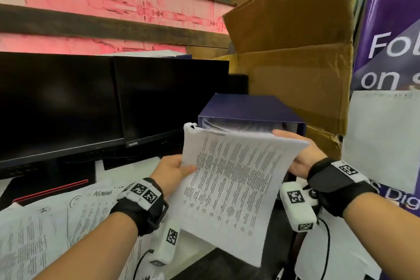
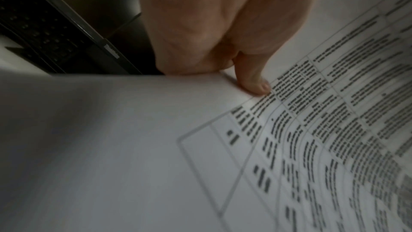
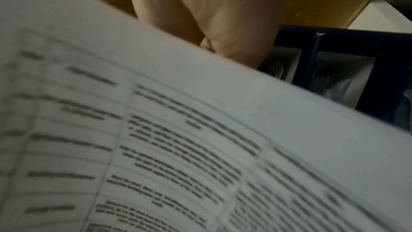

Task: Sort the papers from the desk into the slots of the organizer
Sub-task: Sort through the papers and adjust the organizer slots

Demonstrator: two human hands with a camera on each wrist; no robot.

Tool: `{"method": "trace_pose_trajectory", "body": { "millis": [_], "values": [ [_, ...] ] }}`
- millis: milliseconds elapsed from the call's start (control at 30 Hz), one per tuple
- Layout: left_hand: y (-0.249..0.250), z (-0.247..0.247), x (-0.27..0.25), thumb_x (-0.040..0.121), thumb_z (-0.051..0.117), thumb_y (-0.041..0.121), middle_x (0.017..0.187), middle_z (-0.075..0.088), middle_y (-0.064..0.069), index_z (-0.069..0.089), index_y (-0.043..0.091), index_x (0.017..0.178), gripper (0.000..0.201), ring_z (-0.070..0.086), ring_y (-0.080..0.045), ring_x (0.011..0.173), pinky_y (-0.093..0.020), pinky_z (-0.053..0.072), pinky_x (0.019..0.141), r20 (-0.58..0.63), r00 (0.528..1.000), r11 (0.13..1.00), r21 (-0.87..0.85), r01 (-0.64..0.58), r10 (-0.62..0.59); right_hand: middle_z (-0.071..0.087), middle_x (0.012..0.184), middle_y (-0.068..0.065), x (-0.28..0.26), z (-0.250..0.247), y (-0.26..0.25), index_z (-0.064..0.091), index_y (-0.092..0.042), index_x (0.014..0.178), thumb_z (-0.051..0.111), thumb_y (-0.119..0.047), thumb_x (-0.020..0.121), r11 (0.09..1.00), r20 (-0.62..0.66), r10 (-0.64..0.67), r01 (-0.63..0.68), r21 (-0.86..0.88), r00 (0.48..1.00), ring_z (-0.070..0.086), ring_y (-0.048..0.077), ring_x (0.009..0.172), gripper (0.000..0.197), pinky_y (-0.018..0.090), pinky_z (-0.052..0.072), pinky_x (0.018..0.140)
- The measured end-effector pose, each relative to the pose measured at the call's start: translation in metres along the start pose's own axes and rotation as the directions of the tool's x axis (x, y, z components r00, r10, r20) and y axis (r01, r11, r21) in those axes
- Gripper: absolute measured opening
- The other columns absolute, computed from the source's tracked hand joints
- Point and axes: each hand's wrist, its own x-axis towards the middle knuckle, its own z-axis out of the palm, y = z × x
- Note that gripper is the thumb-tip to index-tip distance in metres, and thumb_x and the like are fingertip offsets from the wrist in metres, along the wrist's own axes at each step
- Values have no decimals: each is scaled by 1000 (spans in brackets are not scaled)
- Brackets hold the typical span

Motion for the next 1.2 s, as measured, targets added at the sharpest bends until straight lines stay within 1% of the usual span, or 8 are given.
{"method": "trace_pose_trajectory", "body": {
  "millis": [67, 200, 333, 400, 533, 733, 900, 1200],
  "values": [
    [-5, -5, -2, 91, 59, 7, 97, 75, -8, 71, 6, 101, 16, 72, -24, 91, -46, 54, 89, 41, 999, 997, 84, 2, -5, 65, 78, 14, -5, 5, 2, 61, -6, 96, 55, -10, 94, 995, 12, 38, -37, -92, 999, 62, 27, 66, 7, 33, 53, 55],
    [-10, -11, -1, 91, 59, 6, 100, 74, -9, 72, 4, 101, 16, 71, -24, 94, -48, 52, 93, 69, 998, 990, 140, -12, 2, 57, 77, 13, -3, 19, 6, 57, 2, 98, 54, 2, 93, 995, 11, 43, -42, -94, 999, 60, 16, 50, 6, 23, 51, 45],
    [-11, -15, -2, 91, 59, 7, 96, 75, -10, 72, 4, 99, 15, 72, -26, 91, -48, 54, 91, 45, 999, 988, 152, 5, -12, 47, 134, 23, 7, 26, 2, 34, 5, 140, 32, 13, 97, 987, 14, -19, 16, 162, 1000, 57, 37, 115, 44, 39, 61, 71],
    [-12, -17, -3, 91, 59, 7, 96, 74, -12, 71, 4, 100, 15, 72, -28, 91, -49, 54, 90, 43, 999, 989, 144, 21, -27, 34, 148, 23, 9, 26, 3, 21, 0, 148, 31, 11, 98, 982, 44, -15, 6, 189, 999, 55, 38, 119, 52, 41, 59, 78],
    [-15, -19, -6, 91, 59, 5, 96, 74, -13, 70, 5, 101, 15, 71, -30, 91, -50, 54, 89, 30, 998, 990, 131, 52, -56, 41, 144, 23, 10, 26, 4, 25, 0, 147, 37, 9, 97, 989, 92, 0, -13, 146, 996, 61, 33, 101, 52, 38, 61, 65],
    [-18, -20, -9, 91, 58, 3, 95, 74, -14, 70, 4, 97, 14, 71, -30, 91, -47, 55, 88, 30, 996, 986, 145, 81, -86, 15, 157, 22, 8, 27, 9, 28, 7, 143, 35, 11, 95, 999, 115, -3, -2, 49, 993, 60, 33, 111, 48, 44, 61, 70],
    [-25, -20, -8, 90, 60, 2, 94, 74, -14, 70, 3, 96, 12, 71, -30, 90, -47, 55, 87, 18, 994, 983, 153, 105, -109, 48, 141, 9, 6, 24, 12, 29, -5, 148, 41, 6, 97, 987, 59, -27, 36, -156, 998, 64, 27, 100, 54, 40, 55, 71],
    [-32, -26, -7, 87, 65, 7, 95, 73, -17, 68, -2, 98, 14, 70, -34, 91, -51, 55, 87, -9, 990, 962, 233, 141, -143, 56, 133, 3, 2, 15, 12, 28, -14, 149, 43, 5, 95, 957, 86, -37, 60, -284, 996, 65, 23, 90, 58, 34, 56, 63]
  ]
}}
